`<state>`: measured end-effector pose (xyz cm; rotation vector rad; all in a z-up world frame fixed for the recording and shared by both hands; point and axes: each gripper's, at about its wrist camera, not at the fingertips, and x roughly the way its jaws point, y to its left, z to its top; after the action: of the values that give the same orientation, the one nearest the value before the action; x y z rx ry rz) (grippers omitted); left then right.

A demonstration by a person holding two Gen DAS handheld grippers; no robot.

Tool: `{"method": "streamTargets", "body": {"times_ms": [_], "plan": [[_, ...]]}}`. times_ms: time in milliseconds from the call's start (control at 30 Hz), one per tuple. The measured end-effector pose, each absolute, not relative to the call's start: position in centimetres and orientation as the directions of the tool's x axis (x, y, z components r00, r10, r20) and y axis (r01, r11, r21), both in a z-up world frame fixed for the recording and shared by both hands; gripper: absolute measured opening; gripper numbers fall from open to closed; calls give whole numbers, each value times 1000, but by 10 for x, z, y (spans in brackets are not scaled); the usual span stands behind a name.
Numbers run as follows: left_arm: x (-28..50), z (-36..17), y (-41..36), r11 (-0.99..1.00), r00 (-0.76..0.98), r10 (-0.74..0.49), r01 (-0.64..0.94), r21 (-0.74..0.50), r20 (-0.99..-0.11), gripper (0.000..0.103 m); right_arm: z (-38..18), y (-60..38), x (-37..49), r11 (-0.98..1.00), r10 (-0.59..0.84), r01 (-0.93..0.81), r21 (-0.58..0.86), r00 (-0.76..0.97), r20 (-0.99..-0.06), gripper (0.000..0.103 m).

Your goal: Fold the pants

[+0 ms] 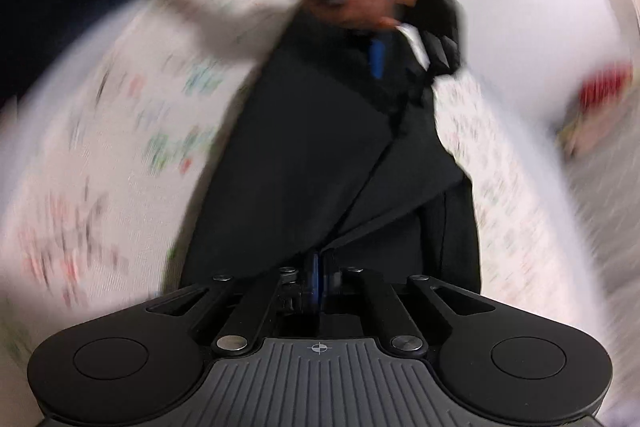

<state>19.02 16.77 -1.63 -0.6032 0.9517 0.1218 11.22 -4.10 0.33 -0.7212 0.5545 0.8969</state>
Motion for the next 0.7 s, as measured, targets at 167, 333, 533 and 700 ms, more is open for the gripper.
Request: {"method": "streamTargets", "body": {"times_ms": [167,333,533,700], "plan": [[186,-16,176,824,589,-168,-356,-440,-791,82,41,-64,189,641,621,-767,1,519,-587,26],[186,-14,179,824,587,-169,-356,-440,-791,82,13,-75,278,738,645,-562,375,423,-636,27],[186,-12,179,823,586,-186,-346,-451,-789,82,-19,-72,307,760,647,-403,511,389,-656,23],[180,2,184,806,655,-211,-303,-508,-725,82,2,-66,306,796,601,-435,421,485,-635,0]]}}
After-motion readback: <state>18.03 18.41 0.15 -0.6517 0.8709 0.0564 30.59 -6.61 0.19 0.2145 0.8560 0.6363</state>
